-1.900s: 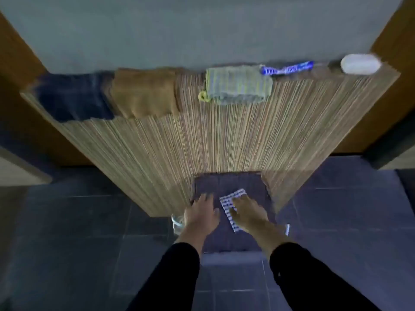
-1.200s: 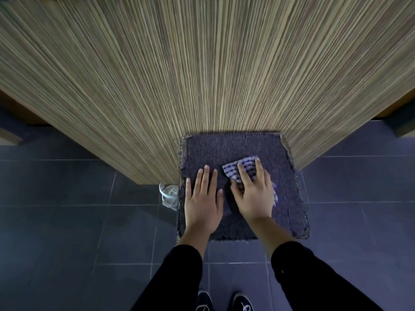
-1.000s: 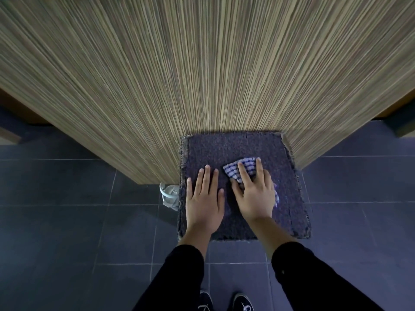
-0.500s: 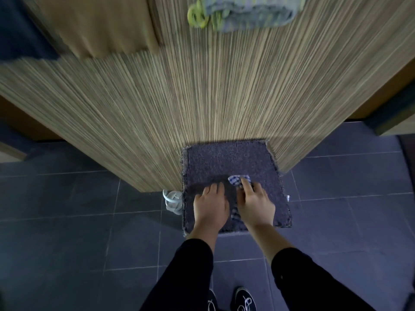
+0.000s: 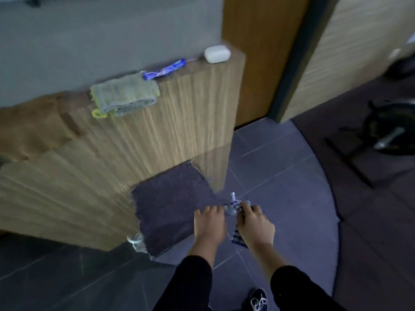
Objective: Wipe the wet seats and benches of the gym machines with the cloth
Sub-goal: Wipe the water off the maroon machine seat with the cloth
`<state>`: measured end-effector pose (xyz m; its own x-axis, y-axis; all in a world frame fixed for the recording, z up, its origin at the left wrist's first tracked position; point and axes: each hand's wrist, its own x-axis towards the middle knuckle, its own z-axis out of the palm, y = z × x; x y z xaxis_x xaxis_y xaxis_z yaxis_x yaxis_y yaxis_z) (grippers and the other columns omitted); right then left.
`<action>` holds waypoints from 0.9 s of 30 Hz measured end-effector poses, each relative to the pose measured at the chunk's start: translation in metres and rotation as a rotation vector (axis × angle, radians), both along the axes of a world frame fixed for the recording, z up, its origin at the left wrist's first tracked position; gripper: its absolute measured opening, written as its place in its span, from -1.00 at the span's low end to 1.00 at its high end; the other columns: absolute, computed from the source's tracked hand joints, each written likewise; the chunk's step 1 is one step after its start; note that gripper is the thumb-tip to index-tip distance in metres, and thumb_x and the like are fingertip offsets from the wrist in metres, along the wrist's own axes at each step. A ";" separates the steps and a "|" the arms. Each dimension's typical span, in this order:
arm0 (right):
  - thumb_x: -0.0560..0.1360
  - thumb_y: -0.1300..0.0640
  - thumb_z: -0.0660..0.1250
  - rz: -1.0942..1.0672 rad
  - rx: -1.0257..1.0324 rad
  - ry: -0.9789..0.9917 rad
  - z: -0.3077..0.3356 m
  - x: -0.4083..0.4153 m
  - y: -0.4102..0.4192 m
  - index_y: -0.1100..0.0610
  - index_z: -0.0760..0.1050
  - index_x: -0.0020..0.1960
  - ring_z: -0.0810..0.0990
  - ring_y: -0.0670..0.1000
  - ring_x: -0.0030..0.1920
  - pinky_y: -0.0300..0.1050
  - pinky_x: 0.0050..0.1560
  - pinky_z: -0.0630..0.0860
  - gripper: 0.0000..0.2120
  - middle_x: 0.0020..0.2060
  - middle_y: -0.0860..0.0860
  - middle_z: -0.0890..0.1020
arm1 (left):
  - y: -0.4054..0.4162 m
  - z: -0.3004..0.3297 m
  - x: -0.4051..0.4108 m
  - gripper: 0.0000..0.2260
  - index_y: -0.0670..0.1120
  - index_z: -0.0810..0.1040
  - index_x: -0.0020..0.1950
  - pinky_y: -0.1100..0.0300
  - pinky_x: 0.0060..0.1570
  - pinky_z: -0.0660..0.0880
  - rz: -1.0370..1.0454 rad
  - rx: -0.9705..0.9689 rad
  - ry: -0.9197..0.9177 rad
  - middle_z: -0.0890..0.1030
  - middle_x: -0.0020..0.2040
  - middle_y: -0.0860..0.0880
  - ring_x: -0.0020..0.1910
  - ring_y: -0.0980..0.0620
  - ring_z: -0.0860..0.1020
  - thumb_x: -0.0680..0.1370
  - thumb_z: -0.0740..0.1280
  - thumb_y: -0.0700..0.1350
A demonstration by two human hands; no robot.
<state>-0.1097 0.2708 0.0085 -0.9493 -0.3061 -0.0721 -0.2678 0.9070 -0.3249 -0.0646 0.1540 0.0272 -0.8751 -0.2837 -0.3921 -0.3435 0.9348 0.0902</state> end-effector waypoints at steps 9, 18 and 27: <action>0.61 -0.03 0.08 -0.408 0.063 0.032 0.029 -0.025 0.179 0.01 0.38 0.30 0.57 0.12 -0.05 -0.14 -0.32 0.24 -0.69 0.06 0.06 0.51 | 0.167 0.029 -0.078 -0.69 -0.09 0.36 0.36 -0.07 0.26 0.29 -0.433 -0.014 -0.002 0.47 0.31 -0.08 0.33 -0.08 0.39 0.64 0.12 -0.05; 0.26 0.05 0.53 -0.813 0.092 0.036 0.035 -0.005 0.371 0.06 0.57 -0.08 0.53 0.11 -0.47 -0.22 -0.53 0.13 -0.72 -0.33 0.07 0.53 | 0.383 0.037 -0.103 -0.72 -0.06 0.38 0.32 -0.01 0.23 0.29 -0.853 0.007 0.017 0.47 0.30 -0.06 0.31 -0.06 0.40 0.64 0.08 -0.05; 0.54 -0.04 0.18 -1.257 0.071 -0.010 0.038 0.049 0.520 -0.03 0.40 0.32 0.58 0.14 -0.01 -0.07 -0.27 0.35 -0.64 0.07 0.05 0.52 | 0.561 0.041 -0.093 -0.72 -0.05 0.39 0.29 -0.01 0.18 0.33 -1.274 0.016 0.055 0.49 0.26 -0.03 0.27 -0.07 0.43 0.62 0.12 -0.01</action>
<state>-0.0609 0.7913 0.0464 -0.5806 0.8120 -0.0596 0.7941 0.5485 -0.2619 -0.1571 0.7149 0.0687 -0.5390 0.7697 -0.3422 0.7965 0.5979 0.0902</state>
